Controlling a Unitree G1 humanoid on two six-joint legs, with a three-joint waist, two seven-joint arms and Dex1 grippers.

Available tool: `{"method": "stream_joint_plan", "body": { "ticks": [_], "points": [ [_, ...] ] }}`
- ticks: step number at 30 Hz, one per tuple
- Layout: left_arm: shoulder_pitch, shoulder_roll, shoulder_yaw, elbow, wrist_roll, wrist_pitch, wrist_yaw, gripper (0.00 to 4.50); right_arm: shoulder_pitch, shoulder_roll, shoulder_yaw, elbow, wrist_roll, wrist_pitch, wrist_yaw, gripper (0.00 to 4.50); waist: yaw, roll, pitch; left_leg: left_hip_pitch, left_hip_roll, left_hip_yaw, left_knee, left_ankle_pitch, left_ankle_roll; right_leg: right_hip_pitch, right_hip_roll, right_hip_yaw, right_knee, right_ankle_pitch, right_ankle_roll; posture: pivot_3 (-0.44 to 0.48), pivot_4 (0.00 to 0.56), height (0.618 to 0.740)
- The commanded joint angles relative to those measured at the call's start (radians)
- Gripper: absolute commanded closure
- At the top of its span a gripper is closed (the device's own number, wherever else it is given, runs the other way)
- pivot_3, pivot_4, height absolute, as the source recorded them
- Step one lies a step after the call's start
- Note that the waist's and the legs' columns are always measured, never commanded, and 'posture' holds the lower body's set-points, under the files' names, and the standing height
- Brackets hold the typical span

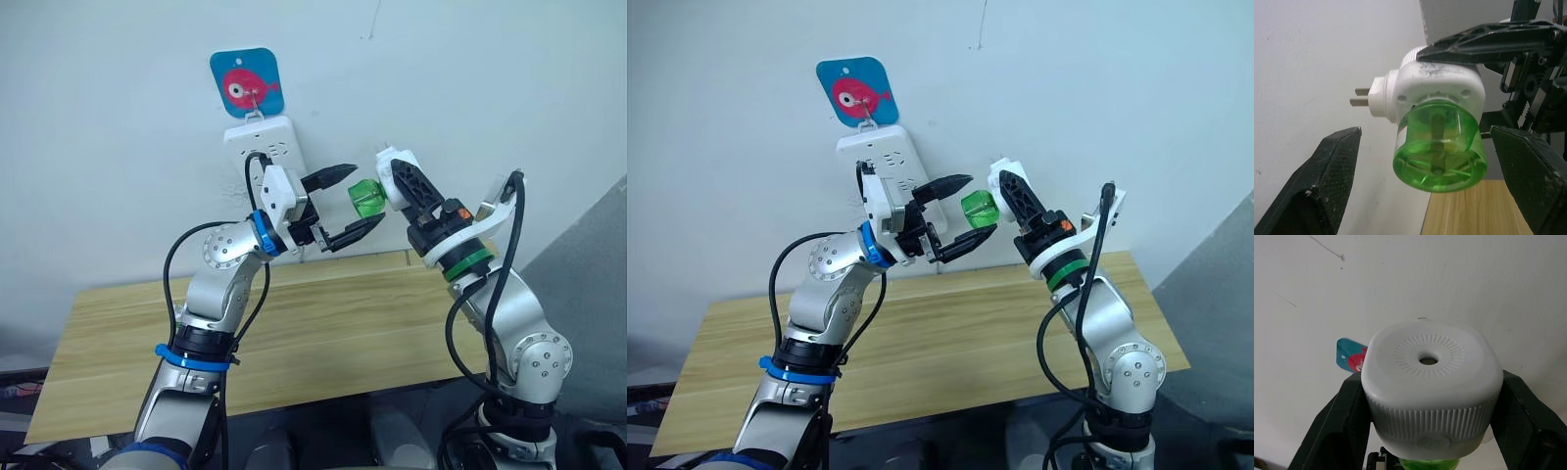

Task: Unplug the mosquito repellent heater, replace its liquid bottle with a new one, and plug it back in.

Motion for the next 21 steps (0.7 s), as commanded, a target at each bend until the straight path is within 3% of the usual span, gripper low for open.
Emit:
{"method": "stream_joint_plan", "body": {
  "ticks": [1, 2, 5, 10, 17, 21],
  "points": [
    [-0.022, -0.015, -0.006, 0.000, 0.004, -0.020, 0.003, 0.03, -0.003, -0.007, 0.017, -0.023, 0.029, -0.027, 0.003, 1.58, 0.000, 0.000, 0.000, 0.000, 0.000, 0.000, 0.000, 0.000, 0.000, 0.000, 0.000, 0.000, 0.000, 0.000, 0.000, -0.207, 0.128, 0.734],
    [-0.023, -0.016, -0.007, 0.003, 0.008, -0.024, 0.002, 0.03, -0.002, -0.009, 0.020, -0.023, 0.030, -0.031, 0.002, 1.58, 0.000, 0.000, 0.000, 0.000, 0.000, 0.000, 0.000, 0.000, 0.000, 0.000, 0.000, 0.000, 0.000, 0.000, 0.000, -0.207, 0.128, 0.734],
    [-0.019, -0.015, -0.010, 0.007, 0.014, -0.025, 0.000, 0.60, 0.002, -0.013, 0.029, -0.027, 0.032, -0.044, 0.005, 1.58, 0.000, 0.000, 0.000, 0.000, 0.000, 0.000, 0.000, 0.000, 0.000, 0.000, 0.000, 0.000, 0.000, 0.000, 0.000, -0.209, 0.128, 0.734],
    [-0.032, -0.021, 0.000, 0.027, 0.016, -0.036, 0.016, 2.17, 0.008, -0.019, 0.043, -0.033, 0.039, -0.055, 0.010, 1.58, 0.000, 0.000, 0.000, 0.000, 0.000, 0.000, 0.000, 0.000, 0.000, 0.000, 0.000, 0.000, 0.000, 0.000, 0.000, -0.213, 0.127, 0.734],
    [-0.031, -0.012, 0.009, 0.024, 0.005, -0.031, 0.015, 2.22, 0.029, -0.029, 0.046, -0.047, 0.059, -0.071, 0.033, 1.58, 0.000, 0.000, 0.000, 0.000, 0.000, 0.000, 0.000, 0.000, 0.000, 0.000, 0.000, 0.000, 0.000, 0.000, 0.000, -0.210, 0.126, 0.734],
    [-0.021, 0.003, 0.019, 0.025, 0.007, -0.045, 0.002, 2.22, 0.075, -0.066, 0.012, -0.074, 0.073, -0.085, 0.057, 0.19, -0.001, 0.001, -0.002, 0.000, 0.000, 0.000, 0.000, 0.000, 0.000, 0.000, 0.000, 0.000, 0.000, 0.000, 0.000, -0.204, 0.104, 0.734]
  ]
}}
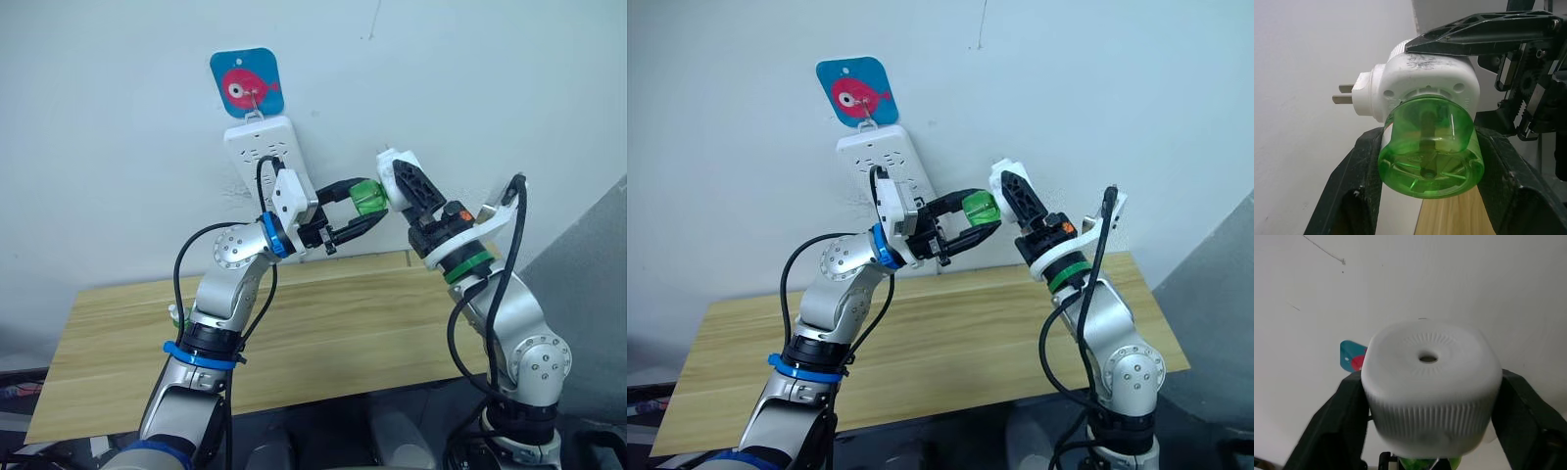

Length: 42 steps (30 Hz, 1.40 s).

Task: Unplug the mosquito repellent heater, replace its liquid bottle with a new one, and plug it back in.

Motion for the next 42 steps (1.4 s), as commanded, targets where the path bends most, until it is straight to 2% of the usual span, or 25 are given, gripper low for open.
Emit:
{"method": "stream_joint_plan", "body": {
  "ticks": [1, 5, 9, 14, 17, 21, 26, 30, 42],
  "points": [
    [-0.009, 0.018, 0.040, -0.006, -0.009, -0.038, -0.004, 2.22, 0.035, -0.063, -0.046, -0.050, 0.052, -0.011, 0.037, 0.00, 0.000, 0.000, -0.001, 0.000, 0.000, 0.000, 0.000, 0.000, 0.000, 0.000, 0.000, 0.000, 0.000, 0.000, 0.000, -0.202, 0.102, 0.734],
    [0.000, 0.045, 0.041, -0.002, -0.025, -0.035, -0.048, 2.22, 0.078, -0.229, -0.136, 0.004, 0.178, 0.041, 0.107, 0.00, 0.003, 0.000, -0.001, 0.000, -0.001, 0.000, 0.001, 0.000, 0.000, 0.001, 0.000, 0.000, 0.000, 0.000, 0.000, -0.189, 0.094, 0.734],
    [0.025, 0.090, 0.030, -0.017, -0.044, -0.009, -0.118, 2.22, 0.091, -0.458, -0.217, 0.125, 0.325, 0.181, 0.271, 0.00, 0.003, 0.001, -0.002, 0.000, 0.000, 0.001, 0.000, 0.000, 0.000, 0.001, 0.000, 0.000, -0.001, 0.000, 0.000, -0.179, 0.097, 0.734],
    [0.069, 0.158, 0.006, -0.036, -0.055, 0.015, -0.228, 2.22, 0.076, -0.683, -0.194, 0.274, 0.289, 0.390, 0.509, 0.00, 0.007, 0.001, -0.002, 0.000, 0.000, 0.001, 0.000, 0.000, 0.001, 0.001, 0.001, 0.001, 0.000, 0.000, 0.000, -0.168, 0.103, 0.734],
    [0.104, 0.210, -0.014, -0.051, -0.045, -0.009, -0.311, 2.22, 0.004, -0.782, -0.140, 0.324, 0.236, 0.525, 0.701, 0.00, 0.008, 0.001, -0.002, 0.000, 0.000, 0.002, 0.000, 0.000, 0.001, 0.001, 0.001, 0.001, -0.001, 0.000, 0.000, -0.163, 0.113, 0.734],
    [0.128, 0.234, -0.020, -0.071, -0.043, -0.033, -0.351, 2.22, -0.079, -0.814, -0.064, 0.392, 0.258, 0.635, 0.803, 0.00, 0.019, 0.001, -0.002, 0.001, 0.000, 0.001, 0.001, 0.000, 0.001, 0.002, 0.001, 0.000, -0.001, 0.000, 0.000, -0.148, 0.125, 0.734],
    [0.146, 0.236, -0.027, -0.094, -0.034, -0.077, -0.376, 2.22, -0.153, -0.806, 0.009, 0.470, 0.303, 0.713, 0.840, 0.00, 0.044, 0.000, -0.002, 0.000, 0.000, 0.001, 0.001, 0.000, 0.001, 0.002, 0.000, 0.000, -0.002, 0.000, 0.000, -0.132, 0.131, 0.734],
    [0.148, 0.230, -0.029, -0.095, -0.025, -0.129, -0.383, 2.22, -0.176, -0.789, 0.041, 0.509, 0.299, 0.740, 0.846, 0.00, 0.063, 0.000, -0.002, 0.000, 0.000, 0.001, 0.002, 0.000, 0.001, 0.002, 0.000, 0.000, -0.002, 0.000, 0.000, -0.128, 0.132, 0.734],
    [0.173, 0.231, -0.051, -0.117, -0.033, -0.156, -0.404, 2.22, -0.227, -0.694, 0.081, 0.501, 0.288, 0.744, 0.829, 0.00, 0.061, 0.000, -0.001, 0.000, 0.000, 0.000, 0.002, 0.000, 0.001, 0.002, 0.000, 0.000, -0.001, 0.000, 0.000, -0.129, 0.134, 0.734]
  ]
}}
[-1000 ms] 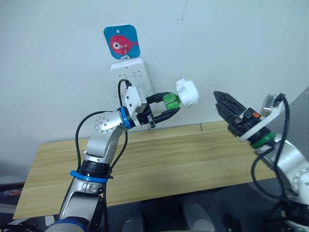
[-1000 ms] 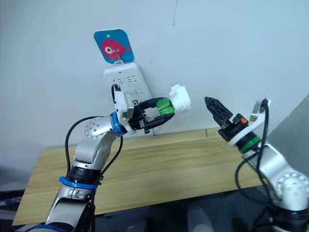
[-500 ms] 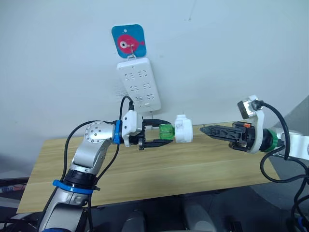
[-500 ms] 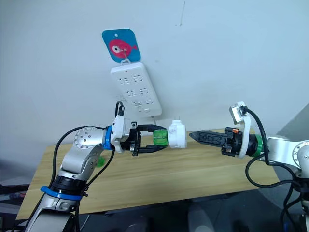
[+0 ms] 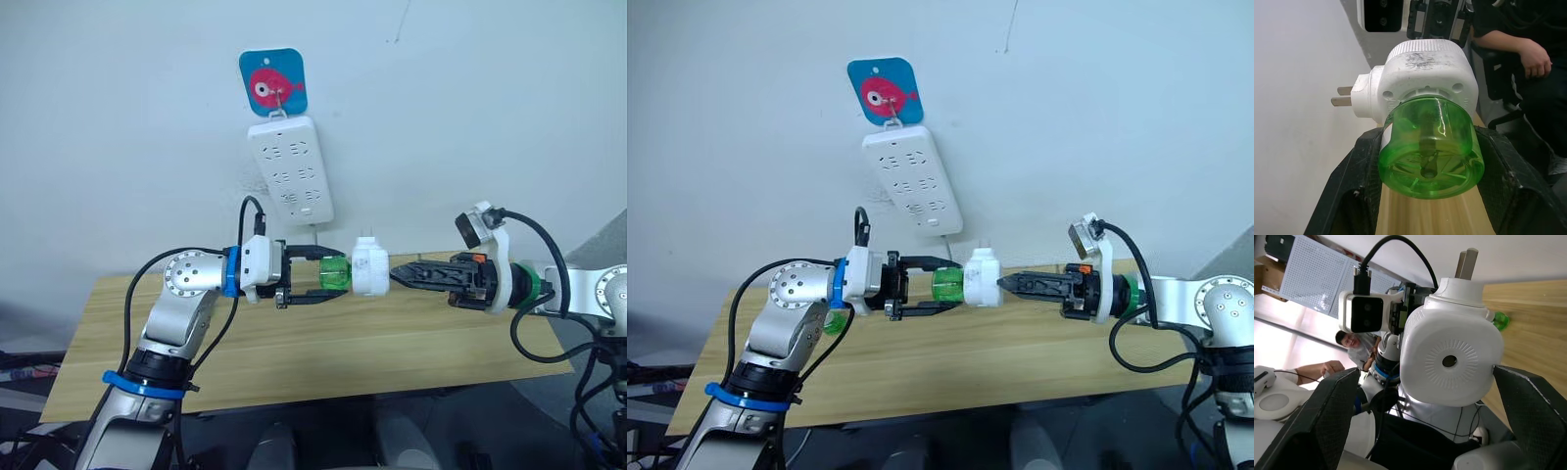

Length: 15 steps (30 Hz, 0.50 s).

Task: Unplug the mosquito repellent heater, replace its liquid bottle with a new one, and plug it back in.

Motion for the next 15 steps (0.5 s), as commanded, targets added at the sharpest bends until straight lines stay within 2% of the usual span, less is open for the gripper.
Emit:
{"method": "stream_joint_plan", "body": {
  "ticks": [1, 6, 15],
  "points": [
    [-0.003, -0.014, -0.031, -0.064, -0.014, -0.008, -0.010, 2.22, -0.041, 0.037, 0.015, -0.037, 0.014, 0.005, 0.019, 0.00, 0.000, 0.000, 0.000, 0.000, 0.000, 0.000, 0.000, 0.000, 0.000, 0.000, 0.000, 0.000, 0.000, 0.000, 0.000, -0.129, 0.134, 0.734],
    [-0.007, -0.015, -0.031, -0.067, -0.013, -0.013, -0.017, 2.22, -0.055, 0.082, 0.022, -0.008, -0.092, 0.016, 0.050, 0.00, -0.003, 0.000, 0.000, 0.000, 0.000, 0.000, 0.000, 0.000, 0.000, 0.000, 0.000, 0.000, 0.000, 0.000, 0.000, -0.122, 0.137, 0.734],
    [-0.004, -0.007, 0.003, -0.043, -0.006, -0.024, 0.009, 2.22, -0.049, -0.076, -0.057, 0.012, -0.238, 0.133, 0.268, 0.00, 0.000, 0.000, 0.000, 0.000, 0.000, 0.000, 0.000, 0.000, 0.000, 0.000, 0.000, 0.000, -0.001, 0.000, 0.000, -0.124, 0.134, 0.734]
  ]
}}
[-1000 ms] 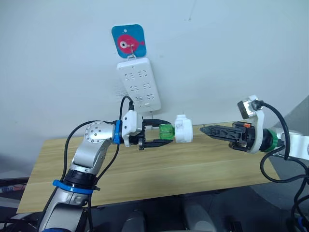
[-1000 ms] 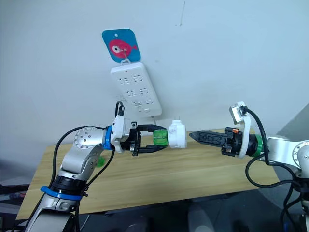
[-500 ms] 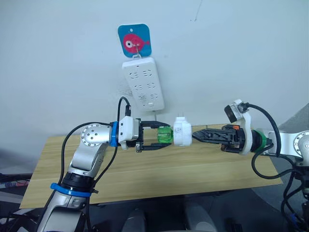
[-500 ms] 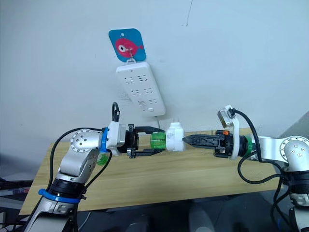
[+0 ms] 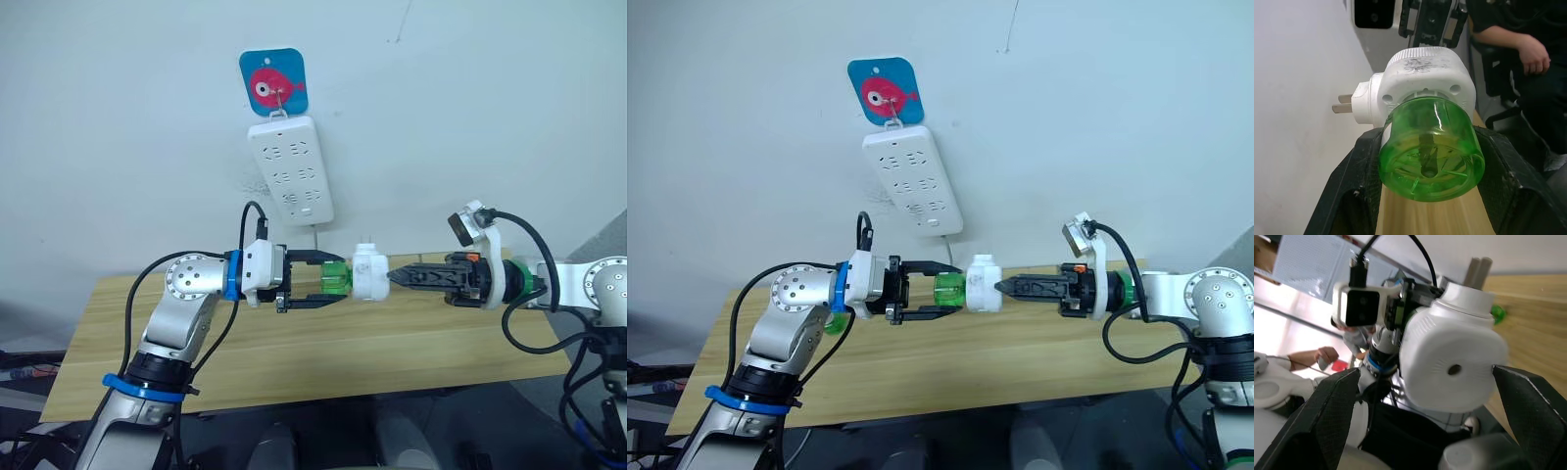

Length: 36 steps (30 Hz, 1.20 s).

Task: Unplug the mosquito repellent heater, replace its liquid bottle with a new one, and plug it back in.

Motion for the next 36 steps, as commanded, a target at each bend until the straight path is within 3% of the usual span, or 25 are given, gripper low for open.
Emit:
{"method": "stream_joint_plan", "body": {
  "ticks": [1, 4, 7, 12, 34, 36],
  "points": [
    [-0.016, -0.002, 0.017, -0.035, -0.018, -0.026, 0.007, 2.22, 0.004, -0.074, -0.056, -0.013, -0.057, 0.043, 0.112, 0.00, 0.001, 0.000, 0.000, 0.000, 0.000, 0.000, 0.000, 0.000, 0.000, 0.000, 0.000, 0.000, 0.000, 0.000, 0.000, -0.128, 0.135, 0.734],
    [-0.017, -0.009, 0.010, -0.049, -0.033, -0.020, 0.001, 2.22, 0.032, -0.109, -0.065, -0.001, -0.122, 0.047, 0.166, 0.00, 0.001, 0.000, 0.000, 0.000, 0.000, 0.000, 0.000, 0.000, 0.000, 0.000, 0.000, 0.000, 0.000, 0.000, 0.000, -0.135, 0.133, 0.734],
    [-0.021, -0.015, -0.002, -0.056, -0.039, -0.015, -0.002, 2.22, 0.025, -0.063, -0.067, -0.004, -0.113, 0.050, 0.164, 0.00, -0.002, 0.000, 0.000, 0.000, 0.000, 0.001, 0.000, 0.000, 0.000, 0.000, 0.000, 0.000, 0.000, 0.000, 0.000, -0.138, 0.133, 0.734],
    [-0.021, -0.021, -0.012, -0.066, -0.044, -0.011, -0.007, 2.22, 0.009, 0.016, -0.077, -0.005, -0.059, 0.058, 0.114, 0.00, -0.005, 0.000, 0.000, 0.000, 0.000, 0.000, 0.000, 0.000, 0.000, 0.000, 0.000, 0.000, 0.000, 0.000, 0.000, -0.138, 0.131, 0.734],
    [0.002, -0.043, -0.031, -0.088, -0.033, -0.035, -0.002, 2.22, -0.050, 0.120, -0.040, 0.008, 0.072, 0.064, -0.020, 0.00, -0.005, 0.000, 0.000, 0.000, 0.000, 0.000, 0.000, 0.000, 0.000, 0.000, 0.000, 0.000, 0.000, 0.000, 0.000, -0.116, 0.112, 0.734],
    [0.003, -0.046, -0.034, -0.087, -0.030, -0.039, 0.001, 2.22, -0.047, 0.121, -0.034, -0.002, 0.083, 0.066, -0.024, 0.36, -0.004, 0.000, 0.000, 0.000, 0.000, 0.000, 0.000, 0.000, 0.000, 0.000, 0.000, 0.000, 0.000, 0.000, 0.000, -0.115, 0.112, 0.734]
  ]
}}
